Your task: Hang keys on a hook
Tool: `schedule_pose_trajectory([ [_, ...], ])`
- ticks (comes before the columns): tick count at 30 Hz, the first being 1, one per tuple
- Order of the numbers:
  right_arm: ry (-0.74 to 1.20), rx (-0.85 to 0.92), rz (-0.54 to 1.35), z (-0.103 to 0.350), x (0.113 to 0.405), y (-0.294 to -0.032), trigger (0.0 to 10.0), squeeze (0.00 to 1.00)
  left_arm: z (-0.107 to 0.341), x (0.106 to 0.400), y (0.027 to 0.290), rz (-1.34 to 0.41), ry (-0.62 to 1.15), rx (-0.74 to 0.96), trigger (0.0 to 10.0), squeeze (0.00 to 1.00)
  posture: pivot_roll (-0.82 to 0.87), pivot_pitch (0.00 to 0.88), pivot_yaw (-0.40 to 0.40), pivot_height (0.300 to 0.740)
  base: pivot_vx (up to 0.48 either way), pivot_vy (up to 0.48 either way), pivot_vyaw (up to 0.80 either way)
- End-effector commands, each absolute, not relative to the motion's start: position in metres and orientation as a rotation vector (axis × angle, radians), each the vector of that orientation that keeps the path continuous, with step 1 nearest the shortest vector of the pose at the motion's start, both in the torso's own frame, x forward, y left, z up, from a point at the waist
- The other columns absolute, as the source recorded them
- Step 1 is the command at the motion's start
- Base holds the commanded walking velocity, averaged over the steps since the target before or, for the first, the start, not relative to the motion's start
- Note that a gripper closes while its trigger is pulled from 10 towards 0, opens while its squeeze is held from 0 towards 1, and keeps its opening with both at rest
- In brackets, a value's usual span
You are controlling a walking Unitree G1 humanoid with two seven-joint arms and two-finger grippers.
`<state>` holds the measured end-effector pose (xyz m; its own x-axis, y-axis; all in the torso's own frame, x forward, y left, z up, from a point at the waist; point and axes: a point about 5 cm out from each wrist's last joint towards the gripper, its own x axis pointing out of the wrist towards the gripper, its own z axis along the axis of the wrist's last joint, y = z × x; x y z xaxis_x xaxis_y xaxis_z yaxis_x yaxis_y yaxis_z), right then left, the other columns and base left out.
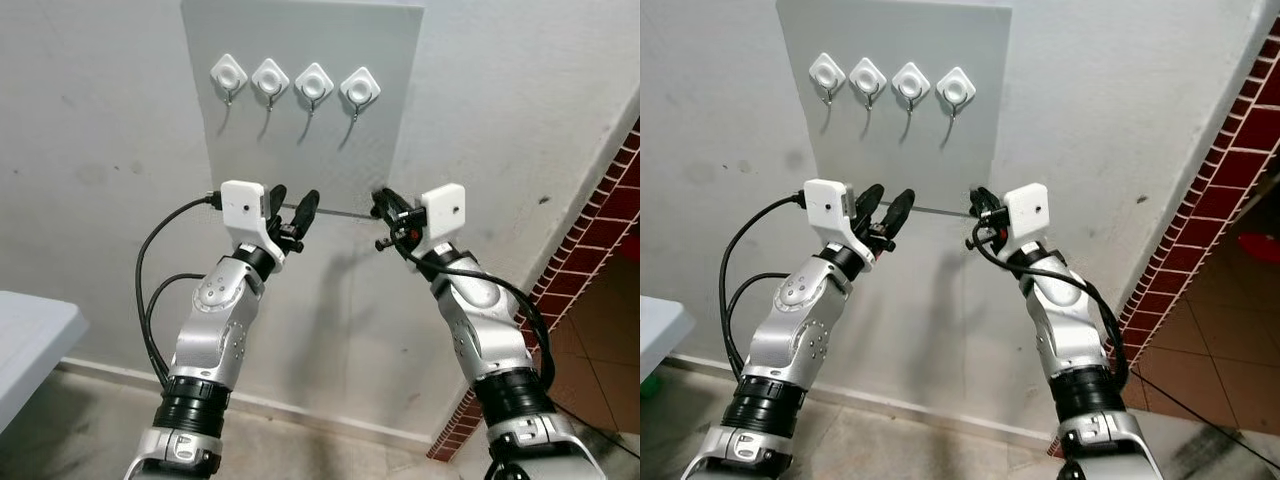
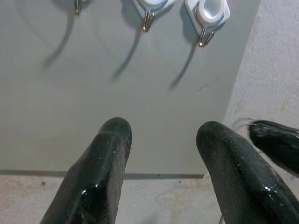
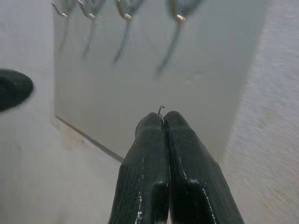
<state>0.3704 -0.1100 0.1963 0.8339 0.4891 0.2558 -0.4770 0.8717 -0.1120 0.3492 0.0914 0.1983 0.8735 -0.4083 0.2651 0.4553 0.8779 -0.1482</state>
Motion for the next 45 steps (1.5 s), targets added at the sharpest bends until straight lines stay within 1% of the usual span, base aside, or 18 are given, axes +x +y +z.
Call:
schedule_pose_trajectory([
  [1,-0.329,-0.041,0.530,0.209,0.373,-0.105,10.0,0.00,0.206,0.351,0.088,-0.479,-0.248,-0.206,10.0,0.00,0.04,0.000,-0.001,0.740,0.000,0.000,0.00],
  [3,-0.345,-0.039,0.546,0.216,0.377,-0.099,10.0,0.00,0.208,0.351,0.089,-0.480,-0.252,-0.208,10.0,0.00,0.04,0.000,-0.001,0.740,0.000,0.000,0.00],
  [12,-0.399,0.005,0.557,0.237,0.387,-0.089,10.0,0.00,0.215,0.353,0.089,-0.482,-0.267,-0.216,10.0,0.00,0.05,0.000,-0.005,0.740,0.000,0.000,0.00],
  [15,-0.407,0.009,0.559,0.240,0.388,-0.089,10.0,0.00,0.215,0.353,0.089,-0.484,-0.267,-0.216,10.0,0.00,0.05,0.000,-0.005,0.740,0.000,0.000,0.00],
  [29,-0.469,0.170,0.559,0.266,0.395,-0.088,10.0,0.00,0.217,0.351,0.085,-0.506,-0.271,-0.216,10.0,0.00,0.05,0.000,-0.006,0.740,0.000,0.000,0.00],
  [35,-0.475,0.193,0.558,0.271,0.396,-0.087,10.0,0.00,0.217,0.351,0.085,-0.506,-0.269,-0.217,10.0,0.00,0.06,0.000,-0.007,0.740,0.000,0.000,0.00],
  [38,-0.454,0.249,0.557,0.273,0.399,-0.086,10.0,0.00,0.218,0.351,0.085,-0.506,-0.270,-0.219,10.0,0.00,0.06,0.000,-0.007,0.740,0.000,0.000,0.00],
  [45,-0.415,0.307,0.550,0.271,0.402,-0.085,10.0,0.00,0.218,0.350,0.086,-0.500,-0.269,-0.220,10.0,0.00,0.07,0.000,-0.009,0.740,0.000,0.000,0.00],
])
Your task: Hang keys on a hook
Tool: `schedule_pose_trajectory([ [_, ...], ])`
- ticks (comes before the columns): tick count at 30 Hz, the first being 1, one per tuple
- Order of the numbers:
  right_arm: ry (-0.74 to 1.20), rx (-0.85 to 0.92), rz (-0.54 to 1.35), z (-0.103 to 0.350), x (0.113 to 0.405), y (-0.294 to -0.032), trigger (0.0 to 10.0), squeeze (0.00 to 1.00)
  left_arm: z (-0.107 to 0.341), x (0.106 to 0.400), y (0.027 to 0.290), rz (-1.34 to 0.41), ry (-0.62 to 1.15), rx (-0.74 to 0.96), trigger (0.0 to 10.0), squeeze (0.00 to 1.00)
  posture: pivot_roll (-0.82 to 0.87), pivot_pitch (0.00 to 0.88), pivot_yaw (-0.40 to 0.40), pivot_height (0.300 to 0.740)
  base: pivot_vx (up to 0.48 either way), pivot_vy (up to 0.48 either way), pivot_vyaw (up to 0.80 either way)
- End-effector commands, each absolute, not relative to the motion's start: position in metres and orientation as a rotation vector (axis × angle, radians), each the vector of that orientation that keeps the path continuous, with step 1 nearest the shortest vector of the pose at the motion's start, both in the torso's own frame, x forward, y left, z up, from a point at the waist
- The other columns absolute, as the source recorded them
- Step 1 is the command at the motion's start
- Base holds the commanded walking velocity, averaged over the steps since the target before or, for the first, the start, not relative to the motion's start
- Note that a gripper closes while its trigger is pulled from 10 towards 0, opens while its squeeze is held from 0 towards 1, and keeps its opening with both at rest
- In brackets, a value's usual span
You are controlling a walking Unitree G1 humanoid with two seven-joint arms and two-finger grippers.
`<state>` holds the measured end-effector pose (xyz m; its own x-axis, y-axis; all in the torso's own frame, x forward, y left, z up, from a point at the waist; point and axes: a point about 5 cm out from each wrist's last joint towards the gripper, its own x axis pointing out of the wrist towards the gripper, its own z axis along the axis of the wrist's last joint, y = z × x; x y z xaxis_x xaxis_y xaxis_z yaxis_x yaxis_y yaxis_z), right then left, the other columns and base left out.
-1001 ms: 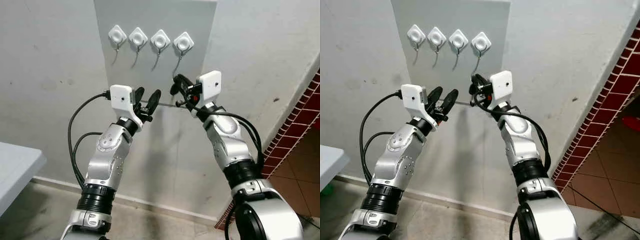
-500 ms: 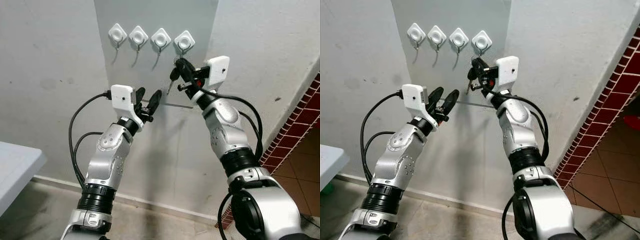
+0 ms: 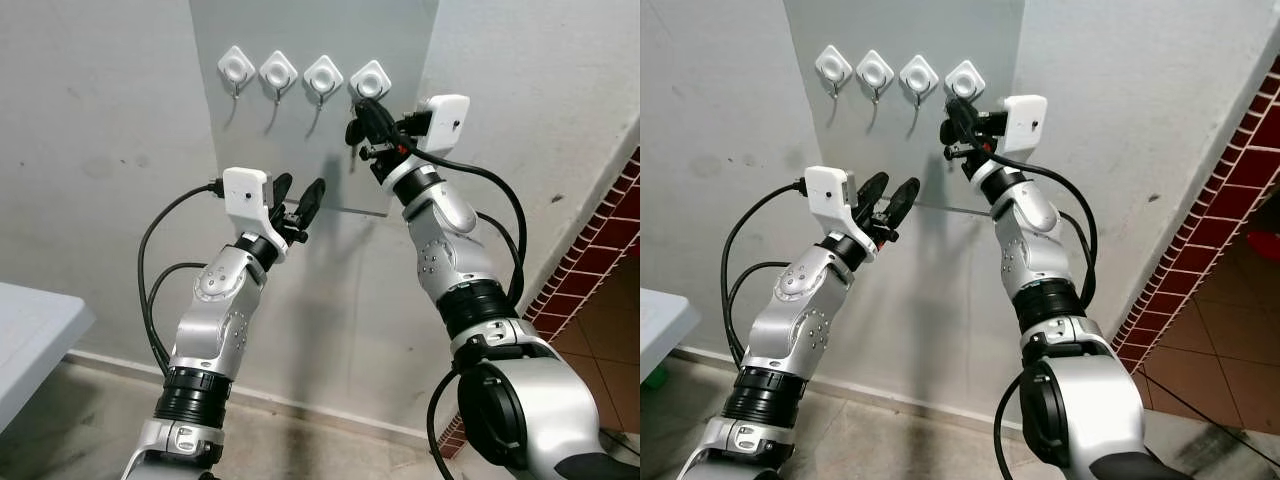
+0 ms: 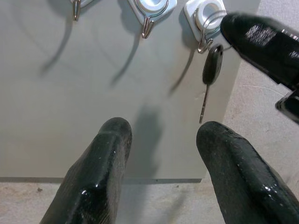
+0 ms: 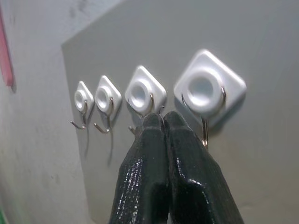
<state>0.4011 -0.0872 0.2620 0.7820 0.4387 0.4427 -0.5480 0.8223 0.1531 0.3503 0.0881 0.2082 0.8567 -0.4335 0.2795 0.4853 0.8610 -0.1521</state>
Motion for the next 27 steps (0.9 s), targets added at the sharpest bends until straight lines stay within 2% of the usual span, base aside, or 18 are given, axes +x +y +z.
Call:
schedule_pose_trajectory([
  [1,-0.415,0.307,0.550,0.2709,0.4024,-0.0850,10.0,0.00,0.2179,0.3498,0.0864,-0.500,-0.269,-0.220,10.0,0.00,0.07,0.000,-0.009,0.740,0.000,0.000,0.00],
  [17,-0.359,0.497,0.510,0.2660,0.4075,-0.0901,10.0,0.00,0.2169,0.3482,0.0893,-0.488,-0.258,-0.227,10.0,0.00,0.08,0.000,-0.006,0.740,0.000,0.000,0.00],
  [27,-0.382,0.522,0.512,0.2722,0.4084,-0.0931,10.0,0.00,0.2175,0.3485,0.0888,-0.488,-0.257,-0.228,10.0,0.00,0.08,0.000,-0.004,0.740,0.000,0.000,0.00],
])
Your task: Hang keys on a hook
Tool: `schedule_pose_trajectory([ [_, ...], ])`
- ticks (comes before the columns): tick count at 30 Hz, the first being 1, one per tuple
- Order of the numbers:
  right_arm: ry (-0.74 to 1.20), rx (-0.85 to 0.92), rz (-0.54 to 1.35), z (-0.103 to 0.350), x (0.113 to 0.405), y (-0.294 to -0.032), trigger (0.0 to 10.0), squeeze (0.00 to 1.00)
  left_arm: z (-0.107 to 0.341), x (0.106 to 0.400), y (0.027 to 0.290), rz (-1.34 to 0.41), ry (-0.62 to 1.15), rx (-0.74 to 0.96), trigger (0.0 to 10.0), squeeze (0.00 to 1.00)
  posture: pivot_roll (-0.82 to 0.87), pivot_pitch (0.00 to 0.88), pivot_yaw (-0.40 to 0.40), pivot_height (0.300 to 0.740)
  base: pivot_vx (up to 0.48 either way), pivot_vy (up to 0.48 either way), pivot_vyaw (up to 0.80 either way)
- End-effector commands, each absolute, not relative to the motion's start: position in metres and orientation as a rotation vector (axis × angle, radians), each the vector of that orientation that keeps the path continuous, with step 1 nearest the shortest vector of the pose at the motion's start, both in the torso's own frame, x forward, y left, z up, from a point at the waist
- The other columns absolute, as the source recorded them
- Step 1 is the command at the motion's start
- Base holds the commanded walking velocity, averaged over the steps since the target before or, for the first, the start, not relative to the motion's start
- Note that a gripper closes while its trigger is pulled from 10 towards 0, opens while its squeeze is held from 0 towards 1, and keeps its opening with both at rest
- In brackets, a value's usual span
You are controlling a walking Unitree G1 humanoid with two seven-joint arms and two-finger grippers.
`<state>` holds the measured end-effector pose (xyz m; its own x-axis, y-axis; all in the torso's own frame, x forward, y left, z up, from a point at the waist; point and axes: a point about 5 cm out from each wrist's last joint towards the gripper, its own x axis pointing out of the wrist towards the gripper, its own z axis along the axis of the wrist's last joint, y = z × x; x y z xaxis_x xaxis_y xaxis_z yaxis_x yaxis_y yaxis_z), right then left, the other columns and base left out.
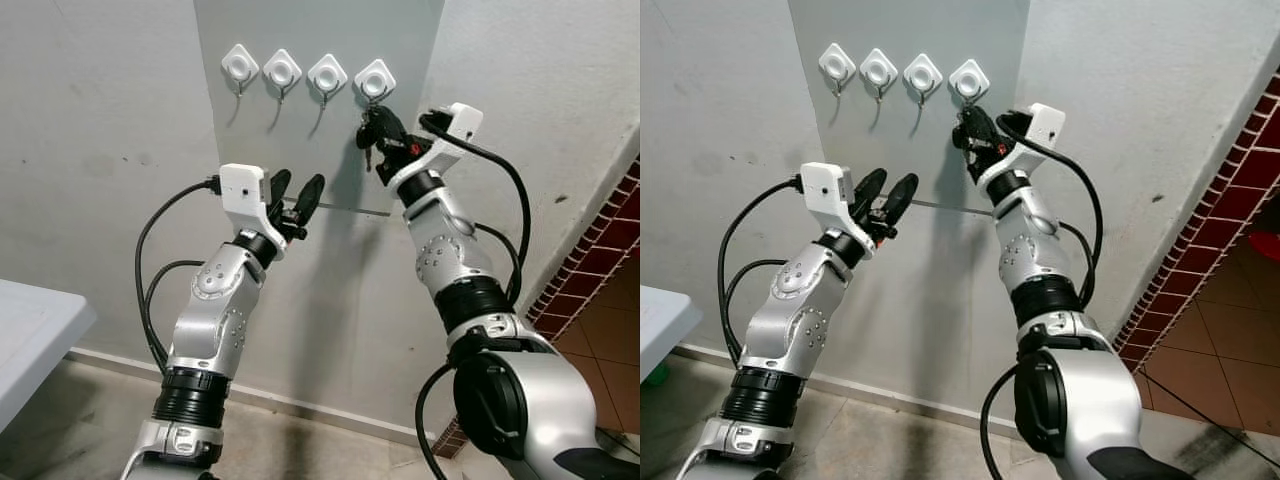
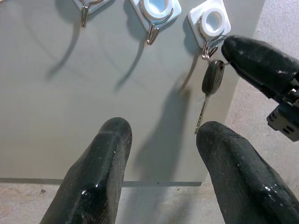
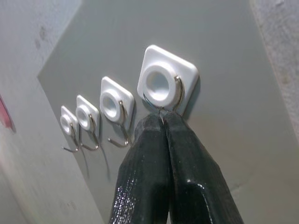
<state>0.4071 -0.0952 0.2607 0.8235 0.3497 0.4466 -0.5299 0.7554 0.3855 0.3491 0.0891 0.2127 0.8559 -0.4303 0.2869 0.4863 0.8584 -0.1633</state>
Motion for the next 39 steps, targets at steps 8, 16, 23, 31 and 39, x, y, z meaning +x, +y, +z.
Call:
schedule_pose_trajectory([
  [8,-0.368,0.554,0.511,0.272,0.410,-0.092,10.0,0.00,0.219,0.348,0.089,-0.486,-0.259,-0.230,10.0,0.00,0.08,0.000,-0.009,0.740,0.000,0.000,0.00],
  [16,-0.324,0.643,0.512,0.262,0.410,-0.091,10.0,0.00,0.219,0.348,0.089,-0.481,-0.261,-0.232,10.0,0.00,0.09,0.000,-0.012,0.740,0.000,0.000,0.00],
  [23,-0.302,0.720,0.518,0.256,0.410,-0.089,10.0,0.00,0.219,0.347,0.089,-0.481,-0.258,-0.234,10.0,0.00,0.09,0.000,-0.014,0.740,0.000,0.000,0.00],
  [31,-0.252,0.812,0.503,0.239,0.407,-0.087,10.0,0.00,0.218,0.347,0.088,-0.482,-0.256,-0.241,10.0,0.00,0.09,0.000,-0.015,0.740,0.000,0.000,0.00],
  [39,-0.245,0.791,0.484,0.216,0.399,-0.087,10.0,1.00,0.215,0.346,0.092,-0.461,-0.243,-0.267,10.0,0.00,0.09,0.000,-0.010,0.740,0.000,0.000,0.00],
])
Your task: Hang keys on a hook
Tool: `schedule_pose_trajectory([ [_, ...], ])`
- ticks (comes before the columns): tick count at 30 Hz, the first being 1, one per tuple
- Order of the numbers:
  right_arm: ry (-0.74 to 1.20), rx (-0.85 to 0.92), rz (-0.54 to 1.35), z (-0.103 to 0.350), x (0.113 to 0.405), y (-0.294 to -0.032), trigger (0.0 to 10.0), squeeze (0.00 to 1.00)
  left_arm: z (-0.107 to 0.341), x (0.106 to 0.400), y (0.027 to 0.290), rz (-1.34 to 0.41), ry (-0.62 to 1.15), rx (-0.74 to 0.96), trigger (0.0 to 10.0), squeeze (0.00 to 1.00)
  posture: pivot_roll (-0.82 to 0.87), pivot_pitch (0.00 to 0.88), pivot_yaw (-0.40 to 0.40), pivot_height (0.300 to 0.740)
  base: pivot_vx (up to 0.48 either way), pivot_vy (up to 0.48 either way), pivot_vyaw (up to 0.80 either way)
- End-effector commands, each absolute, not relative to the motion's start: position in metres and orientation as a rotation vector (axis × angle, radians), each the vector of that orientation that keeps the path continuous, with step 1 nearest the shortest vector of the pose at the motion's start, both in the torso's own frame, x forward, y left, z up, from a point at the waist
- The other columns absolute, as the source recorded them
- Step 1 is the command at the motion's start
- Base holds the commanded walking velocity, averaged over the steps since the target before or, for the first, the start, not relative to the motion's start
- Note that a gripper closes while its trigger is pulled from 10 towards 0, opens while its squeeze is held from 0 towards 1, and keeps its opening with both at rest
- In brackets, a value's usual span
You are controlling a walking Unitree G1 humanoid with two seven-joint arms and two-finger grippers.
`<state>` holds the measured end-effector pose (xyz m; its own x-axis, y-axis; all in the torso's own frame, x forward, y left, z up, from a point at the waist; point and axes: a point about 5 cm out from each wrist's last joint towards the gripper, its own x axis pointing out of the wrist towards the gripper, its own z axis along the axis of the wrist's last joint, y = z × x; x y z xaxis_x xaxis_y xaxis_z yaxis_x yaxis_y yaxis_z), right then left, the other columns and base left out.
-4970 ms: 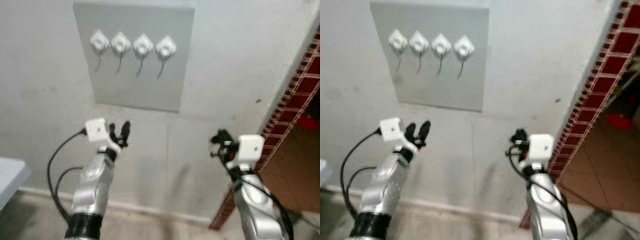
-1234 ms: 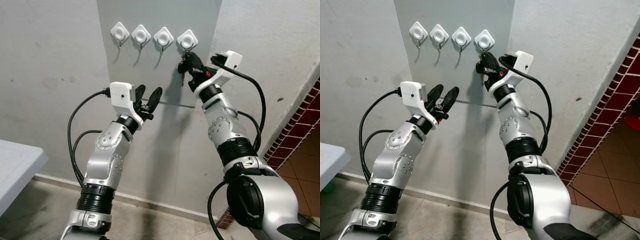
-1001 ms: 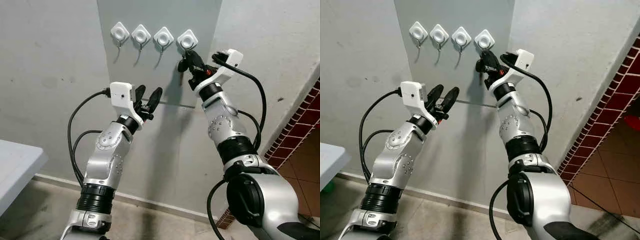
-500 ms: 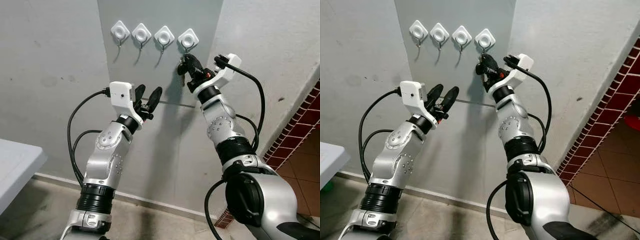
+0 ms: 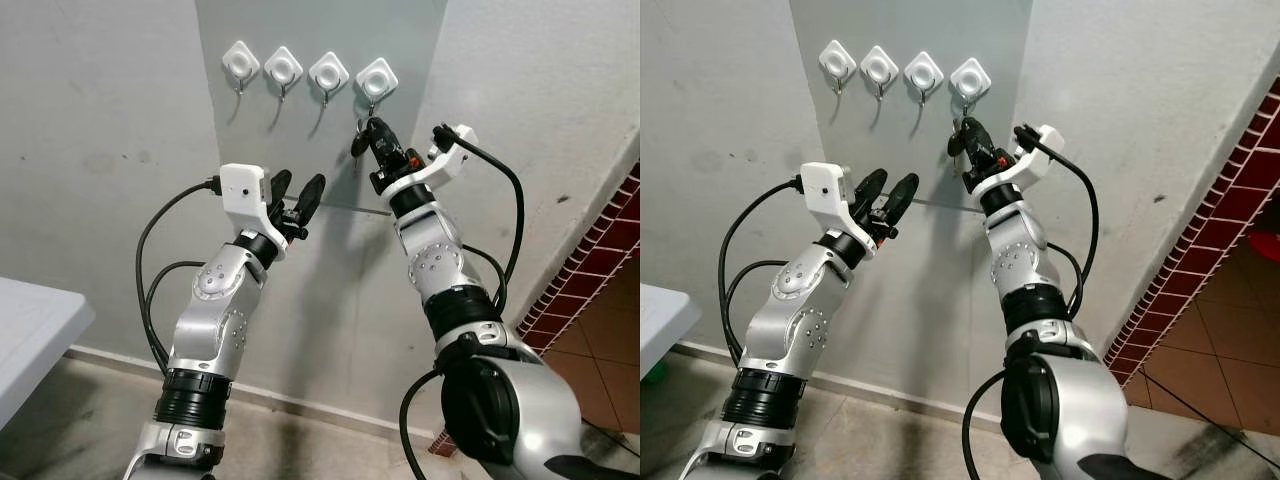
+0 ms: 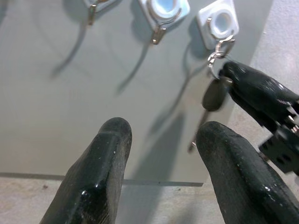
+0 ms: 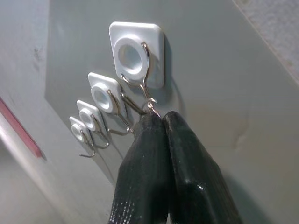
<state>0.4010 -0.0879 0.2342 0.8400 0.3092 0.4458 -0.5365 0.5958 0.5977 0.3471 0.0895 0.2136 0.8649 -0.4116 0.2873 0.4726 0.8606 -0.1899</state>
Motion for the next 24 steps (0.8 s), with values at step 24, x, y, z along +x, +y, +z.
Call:
schedule_pose_trajectory([
  [24,-0.292,0.291,0.313,0.129,0.335,-0.124,10.0,1.00,0.120,0.327,0.127,-0.276,-0.005,-0.363,10.0,0.00,0.07,0.000,-0.007,0.740,0.000,0.000,0.00],
])
